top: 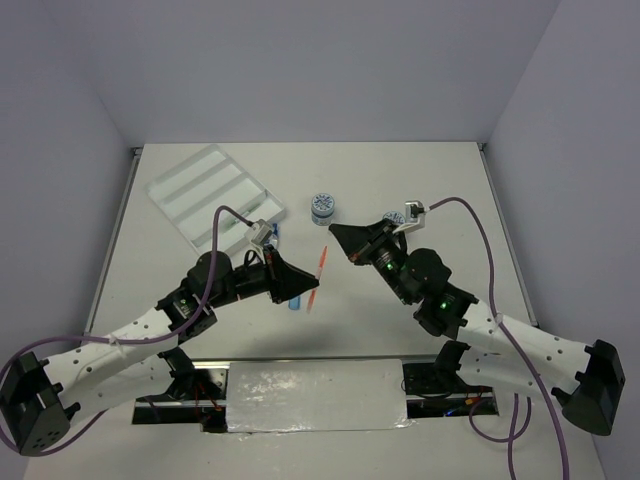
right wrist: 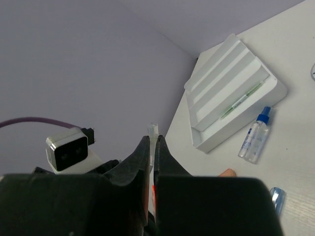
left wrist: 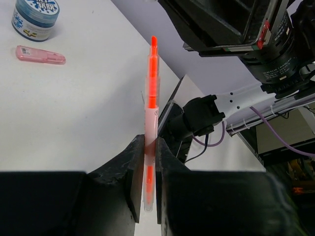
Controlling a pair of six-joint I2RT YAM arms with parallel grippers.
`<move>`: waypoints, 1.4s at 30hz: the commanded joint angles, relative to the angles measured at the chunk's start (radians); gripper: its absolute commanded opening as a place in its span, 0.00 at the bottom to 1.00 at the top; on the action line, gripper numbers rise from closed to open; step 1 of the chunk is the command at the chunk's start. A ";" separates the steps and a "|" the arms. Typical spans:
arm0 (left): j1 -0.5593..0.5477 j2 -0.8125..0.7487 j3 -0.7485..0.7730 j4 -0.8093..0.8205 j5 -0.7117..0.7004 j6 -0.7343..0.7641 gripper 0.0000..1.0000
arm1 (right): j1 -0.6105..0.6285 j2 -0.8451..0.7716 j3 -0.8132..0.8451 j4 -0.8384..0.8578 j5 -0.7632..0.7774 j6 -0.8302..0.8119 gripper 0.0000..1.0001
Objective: Sort the stationery into containers
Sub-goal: Close the pen cap on the pen.
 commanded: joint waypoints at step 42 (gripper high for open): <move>-0.005 -0.055 0.075 -0.062 -0.082 0.068 0.00 | 0.047 0.030 -0.039 0.103 -0.081 -0.025 0.00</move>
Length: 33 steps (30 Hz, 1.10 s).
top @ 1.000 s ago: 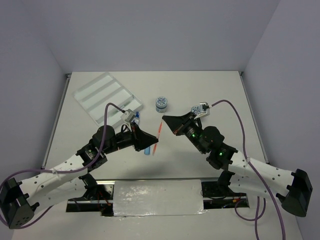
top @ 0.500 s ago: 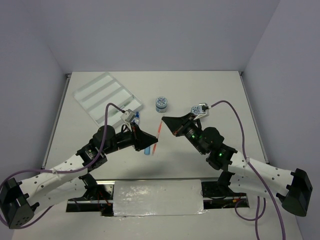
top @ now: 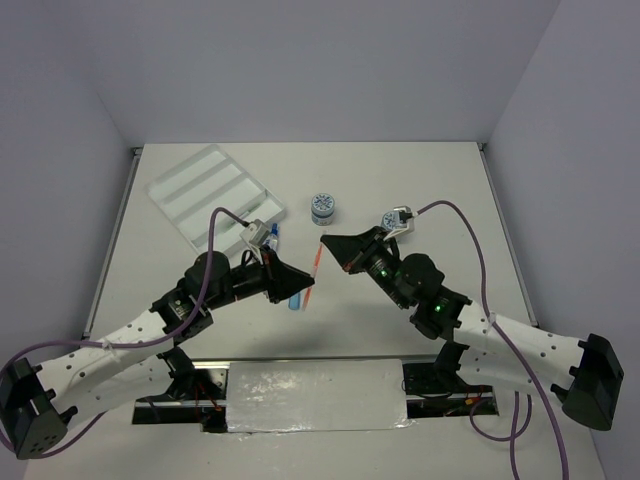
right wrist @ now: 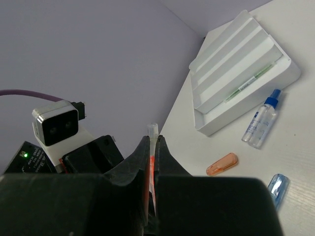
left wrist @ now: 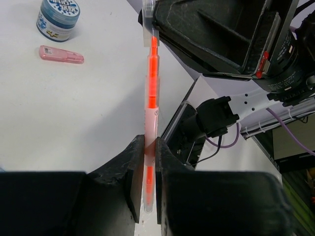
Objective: Sort the stationery into containers
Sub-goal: Close the pen cap on the pen.
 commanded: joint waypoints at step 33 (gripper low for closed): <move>-0.005 -0.040 0.195 -0.008 -0.134 0.137 0.00 | 0.112 0.021 -0.015 0.068 -0.008 -0.065 0.10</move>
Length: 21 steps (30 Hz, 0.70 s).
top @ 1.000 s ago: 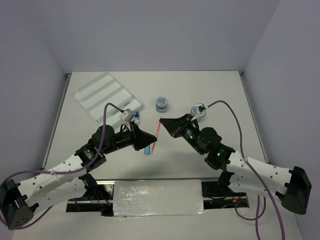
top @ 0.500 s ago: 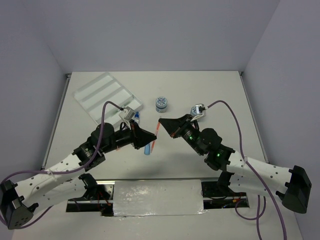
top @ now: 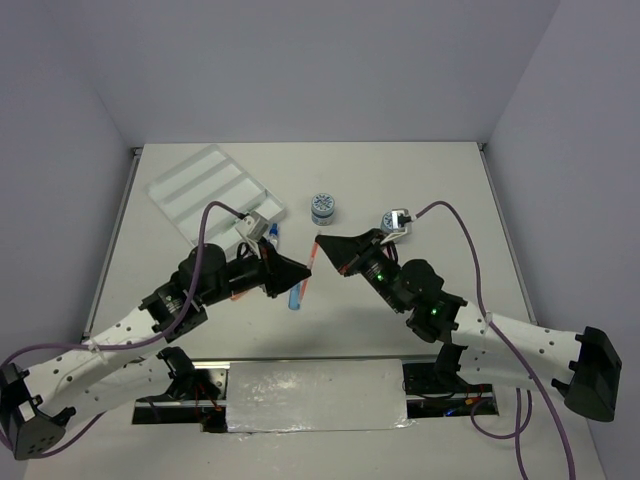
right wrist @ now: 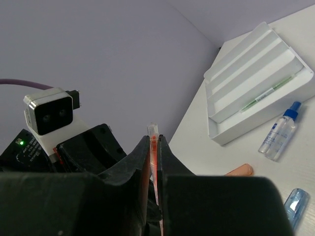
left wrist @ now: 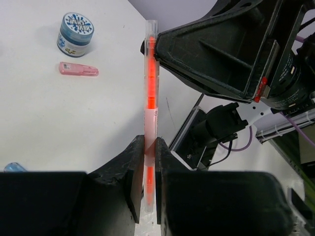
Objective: Sort the stationery into containers
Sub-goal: Close the pen cap on the pen.
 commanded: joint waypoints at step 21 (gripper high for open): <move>0.004 -0.040 -0.029 0.242 0.086 0.121 0.00 | 0.034 -0.052 0.074 -0.016 -0.208 -0.176 0.49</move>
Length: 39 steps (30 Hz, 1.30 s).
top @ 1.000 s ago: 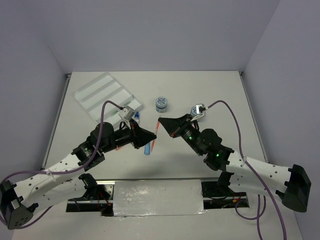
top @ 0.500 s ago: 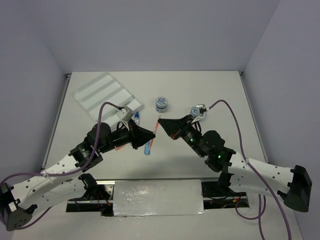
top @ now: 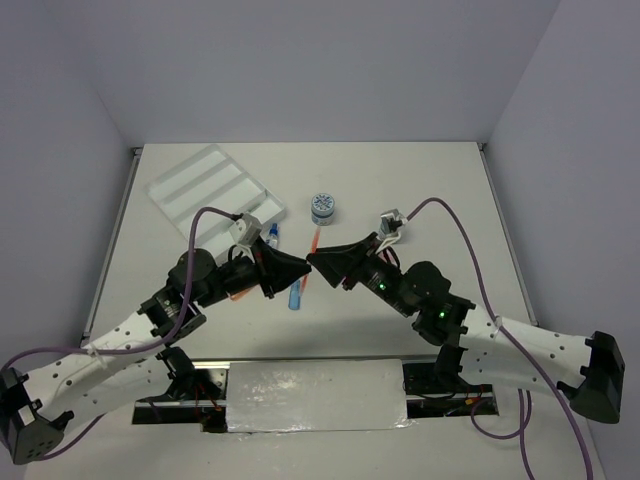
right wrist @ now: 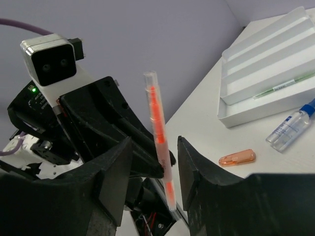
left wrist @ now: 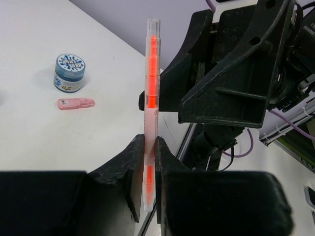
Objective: Sort the stationery into containers
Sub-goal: Close the pen cap on the pen.
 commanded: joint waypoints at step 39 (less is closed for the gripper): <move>0.001 0.050 0.074 0.017 0.163 0.077 0.00 | 0.020 0.008 0.146 -0.032 -0.085 -0.214 0.72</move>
